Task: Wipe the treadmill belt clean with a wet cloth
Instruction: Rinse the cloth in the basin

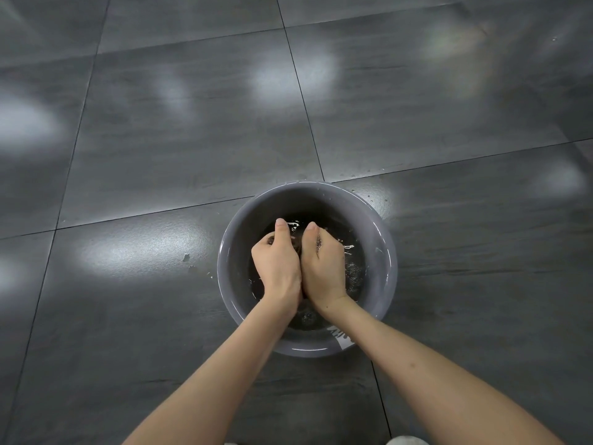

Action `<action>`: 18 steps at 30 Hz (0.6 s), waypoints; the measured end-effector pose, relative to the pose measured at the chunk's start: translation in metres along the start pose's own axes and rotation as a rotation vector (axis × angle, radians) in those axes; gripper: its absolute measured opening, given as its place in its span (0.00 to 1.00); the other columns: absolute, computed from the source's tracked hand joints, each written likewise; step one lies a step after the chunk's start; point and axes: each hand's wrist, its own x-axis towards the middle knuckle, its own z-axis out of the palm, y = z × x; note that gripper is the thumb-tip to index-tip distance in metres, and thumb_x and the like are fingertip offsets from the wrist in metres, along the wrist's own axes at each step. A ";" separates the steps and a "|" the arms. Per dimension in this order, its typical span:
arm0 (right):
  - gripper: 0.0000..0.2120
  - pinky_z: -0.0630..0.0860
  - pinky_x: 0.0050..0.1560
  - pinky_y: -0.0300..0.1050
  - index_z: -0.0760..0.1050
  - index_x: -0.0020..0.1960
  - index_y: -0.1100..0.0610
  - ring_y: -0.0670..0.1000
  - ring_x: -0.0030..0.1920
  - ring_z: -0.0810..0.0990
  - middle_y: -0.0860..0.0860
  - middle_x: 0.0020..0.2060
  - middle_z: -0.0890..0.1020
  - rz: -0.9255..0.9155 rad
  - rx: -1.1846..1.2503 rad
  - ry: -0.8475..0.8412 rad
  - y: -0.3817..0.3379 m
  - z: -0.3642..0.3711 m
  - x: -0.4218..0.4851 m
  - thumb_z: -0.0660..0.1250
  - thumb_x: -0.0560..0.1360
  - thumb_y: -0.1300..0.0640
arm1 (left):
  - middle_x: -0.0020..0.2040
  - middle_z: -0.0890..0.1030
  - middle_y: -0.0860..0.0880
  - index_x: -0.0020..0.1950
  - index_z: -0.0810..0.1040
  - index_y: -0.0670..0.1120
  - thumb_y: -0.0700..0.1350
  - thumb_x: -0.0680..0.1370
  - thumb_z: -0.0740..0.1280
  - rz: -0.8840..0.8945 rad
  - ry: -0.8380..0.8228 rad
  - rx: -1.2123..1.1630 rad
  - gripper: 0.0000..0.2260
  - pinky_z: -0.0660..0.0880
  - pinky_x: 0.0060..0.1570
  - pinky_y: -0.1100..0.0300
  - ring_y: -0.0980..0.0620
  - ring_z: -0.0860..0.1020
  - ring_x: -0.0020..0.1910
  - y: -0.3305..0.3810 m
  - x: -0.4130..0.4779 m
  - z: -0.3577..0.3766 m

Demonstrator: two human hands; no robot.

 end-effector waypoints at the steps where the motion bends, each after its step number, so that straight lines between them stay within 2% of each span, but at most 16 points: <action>1: 0.17 0.70 0.37 0.58 0.62 0.31 0.48 0.53 0.31 0.71 0.45 0.26 0.70 -0.002 -0.005 0.004 0.000 0.000 0.000 0.50 0.78 0.49 | 0.21 0.68 0.53 0.25 0.66 0.45 0.46 0.80 0.61 0.004 -0.001 0.004 0.22 0.67 0.32 0.57 0.54 0.67 0.26 0.000 0.000 0.000; 4: 0.18 0.70 0.37 0.54 0.65 0.31 0.48 0.48 0.31 0.71 0.44 0.27 0.72 0.008 0.014 0.032 -0.002 -0.001 -0.001 0.50 0.78 0.47 | 0.24 0.72 0.52 0.27 0.70 0.45 0.48 0.80 0.62 0.024 -0.032 -0.011 0.21 0.71 0.33 0.59 0.54 0.71 0.28 0.001 -0.002 0.000; 7: 0.24 0.75 0.51 0.54 0.77 0.41 0.53 0.49 0.43 0.79 0.47 0.37 0.82 0.196 0.045 -0.088 -0.003 -0.003 0.005 0.51 0.78 0.38 | 0.30 0.78 0.49 0.33 0.75 0.44 0.51 0.79 0.64 0.009 -0.089 -0.001 0.17 0.74 0.38 0.59 0.53 0.76 0.33 0.008 0.003 -0.002; 9: 0.28 0.75 0.57 0.55 0.80 0.48 0.53 0.50 0.49 0.81 0.49 0.44 0.84 0.332 0.183 -0.206 -0.008 -0.010 0.012 0.50 0.75 0.33 | 0.36 0.81 0.45 0.36 0.77 0.44 0.52 0.78 0.64 -0.023 -0.109 -0.014 0.16 0.77 0.43 0.55 0.48 0.79 0.38 0.014 0.011 -0.006; 11: 0.30 0.79 0.51 0.50 0.80 0.54 0.54 0.50 0.48 0.82 0.52 0.48 0.84 0.432 0.318 -0.315 -0.014 -0.022 0.021 0.49 0.78 0.34 | 0.40 0.82 0.42 0.37 0.78 0.43 0.53 0.78 0.65 -0.045 -0.111 -0.028 0.15 0.78 0.48 0.51 0.44 0.81 0.42 0.021 0.019 -0.010; 13: 0.29 0.79 0.43 0.45 0.76 0.61 0.53 0.49 0.46 0.80 0.53 0.51 0.82 0.548 0.344 -0.431 -0.019 -0.038 0.028 0.46 0.79 0.36 | 0.39 0.82 0.44 0.38 0.77 0.44 0.54 0.78 0.65 -0.046 -0.095 -0.024 0.15 0.78 0.47 0.53 0.46 0.81 0.42 0.028 0.022 -0.015; 15: 0.29 0.79 0.49 0.51 0.74 0.64 0.49 0.52 0.50 0.79 0.52 0.50 0.81 0.565 0.227 -0.484 -0.016 -0.046 0.032 0.44 0.79 0.35 | 0.37 0.80 0.46 0.38 0.77 0.44 0.53 0.78 0.65 -0.035 -0.089 -0.031 0.14 0.77 0.45 0.56 0.49 0.79 0.39 0.033 0.023 -0.019; 16: 0.30 0.76 0.55 0.54 0.74 0.65 0.49 0.52 0.52 0.78 0.51 0.51 0.80 0.493 0.047 -0.503 -0.013 -0.047 0.034 0.42 0.79 0.35 | 0.36 0.79 0.47 0.38 0.76 0.44 0.53 0.78 0.65 -0.024 -0.094 -0.033 0.14 0.76 0.45 0.57 0.50 0.78 0.39 0.035 0.025 -0.021; 18: 0.31 0.71 0.61 0.55 0.74 0.65 0.52 0.53 0.54 0.76 0.51 0.52 0.80 0.334 -0.241 -0.410 -0.010 -0.045 0.033 0.42 0.80 0.37 | 0.37 0.78 0.48 0.40 0.76 0.44 0.53 0.78 0.64 0.003 -0.111 -0.018 0.14 0.75 0.47 0.57 0.50 0.77 0.41 0.035 0.028 -0.023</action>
